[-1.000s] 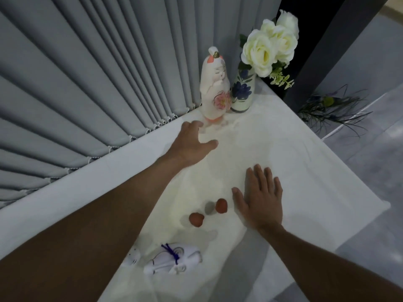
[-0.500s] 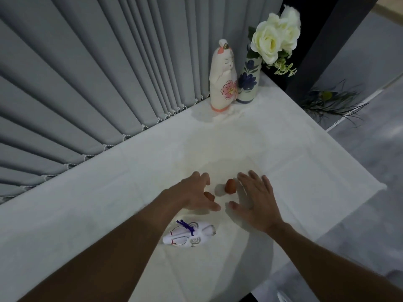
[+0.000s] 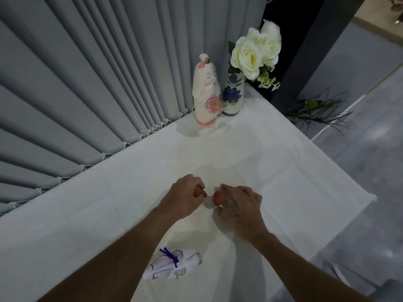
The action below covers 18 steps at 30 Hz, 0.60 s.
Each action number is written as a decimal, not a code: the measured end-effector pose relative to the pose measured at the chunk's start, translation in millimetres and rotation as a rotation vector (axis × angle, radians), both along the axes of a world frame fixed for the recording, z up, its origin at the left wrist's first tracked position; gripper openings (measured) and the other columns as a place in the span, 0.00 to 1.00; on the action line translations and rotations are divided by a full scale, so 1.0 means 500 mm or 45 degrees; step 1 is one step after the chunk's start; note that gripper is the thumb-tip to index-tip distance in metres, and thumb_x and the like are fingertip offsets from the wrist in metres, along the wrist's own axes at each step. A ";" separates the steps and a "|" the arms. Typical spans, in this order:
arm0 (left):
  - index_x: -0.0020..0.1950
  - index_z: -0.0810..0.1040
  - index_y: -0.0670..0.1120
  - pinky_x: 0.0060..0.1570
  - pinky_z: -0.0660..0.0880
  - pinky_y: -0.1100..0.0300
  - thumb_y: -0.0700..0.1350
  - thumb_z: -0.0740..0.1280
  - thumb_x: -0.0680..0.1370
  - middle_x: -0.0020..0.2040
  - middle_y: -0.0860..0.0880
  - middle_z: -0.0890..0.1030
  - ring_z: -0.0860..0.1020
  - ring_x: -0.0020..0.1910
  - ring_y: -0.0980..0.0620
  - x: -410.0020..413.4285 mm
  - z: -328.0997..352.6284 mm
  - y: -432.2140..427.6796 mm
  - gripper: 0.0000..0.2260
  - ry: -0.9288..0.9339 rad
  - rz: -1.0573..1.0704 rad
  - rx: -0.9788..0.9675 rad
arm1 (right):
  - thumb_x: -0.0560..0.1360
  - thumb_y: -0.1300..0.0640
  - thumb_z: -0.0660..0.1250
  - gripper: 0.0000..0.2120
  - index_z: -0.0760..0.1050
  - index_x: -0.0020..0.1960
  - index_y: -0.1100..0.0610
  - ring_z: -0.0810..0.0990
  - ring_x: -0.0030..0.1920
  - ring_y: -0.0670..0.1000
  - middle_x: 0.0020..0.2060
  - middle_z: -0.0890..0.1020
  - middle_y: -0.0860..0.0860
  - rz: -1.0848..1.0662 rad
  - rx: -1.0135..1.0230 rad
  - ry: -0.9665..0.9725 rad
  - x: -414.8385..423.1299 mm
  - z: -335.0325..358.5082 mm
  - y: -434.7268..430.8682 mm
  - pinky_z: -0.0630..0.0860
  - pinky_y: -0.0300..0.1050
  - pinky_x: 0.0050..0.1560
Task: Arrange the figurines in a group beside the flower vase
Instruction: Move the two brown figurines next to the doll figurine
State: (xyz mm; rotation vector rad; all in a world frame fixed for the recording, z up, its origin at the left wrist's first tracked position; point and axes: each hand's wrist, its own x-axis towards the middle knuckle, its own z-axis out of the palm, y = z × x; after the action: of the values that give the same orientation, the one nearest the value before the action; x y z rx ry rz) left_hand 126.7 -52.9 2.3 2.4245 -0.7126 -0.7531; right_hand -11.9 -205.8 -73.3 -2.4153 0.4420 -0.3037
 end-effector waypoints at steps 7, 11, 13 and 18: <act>0.60 0.74 0.49 0.49 0.76 0.64 0.32 0.68 0.73 0.45 0.54 0.82 0.79 0.46 0.56 0.021 -0.027 -0.015 0.19 0.029 0.035 -0.218 | 0.76 0.61 0.74 0.08 0.79 0.44 0.49 0.77 0.50 0.37 0.45 0.81 0.34 -0.084 0.302 -0.128 0.027 0.021 -0.016 0.74 0.45 0.53; 0.57 0.75 0.51 0.52 0.78 0.58 0.32 0.68 0.74 0.45 0.55 0.83 0.81 0.47 0.52 0.043 -0.042 -0.041 0.18 0.017 0.144 -0.368 | 0.73 0.60 0.74 0.08 0.78 0.39 0.51 0.80 0.46 0.44 0.41 0.82 0.41 -0.292 0.439 -0.049 0.090 0.032 -0.060 0.78 0.45 0.47; 0.56 0.76 0.52 0.53 0.77 0.62 0.33 0.70 0.74 0.45 0.56 0.83 0.81 0.48 0.53 0.047 -0.047 -0.053 0.17 0.041 0.227 -0.426 | 0.72 0.58 0.74 0.08 0.76 0.39 0.51 0.79 0.43 0.46 0.37 0.81 0.45 -0.295 0.397 -0.021 0.131 0.030 -0.093 0.77 0.47 0.46; 0.49 0.80 0.56 0.46 0.72 0.75 0.35 0.75 0.73 0.47 0.61 0.83 0.79 0.42 0.61 0.034 -0.059 -0.057 0.15 0.127 0.386 -0.510 | 0.72 0.58 0.74 0.11 0.73 0.36 0.53 0.76 0.38 0.48 0.31 0.77 0.48 -0.307 0.350 -0.091 0.243 0.044 -0.164 0.70 0.37 0.39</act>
State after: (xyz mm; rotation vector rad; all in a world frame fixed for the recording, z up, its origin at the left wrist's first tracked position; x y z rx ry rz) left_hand 143.7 -81.4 -27.3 2.0499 -0.3969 -0.5435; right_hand 109.5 -287.8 -51.4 -2.0795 0.6973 -0.4047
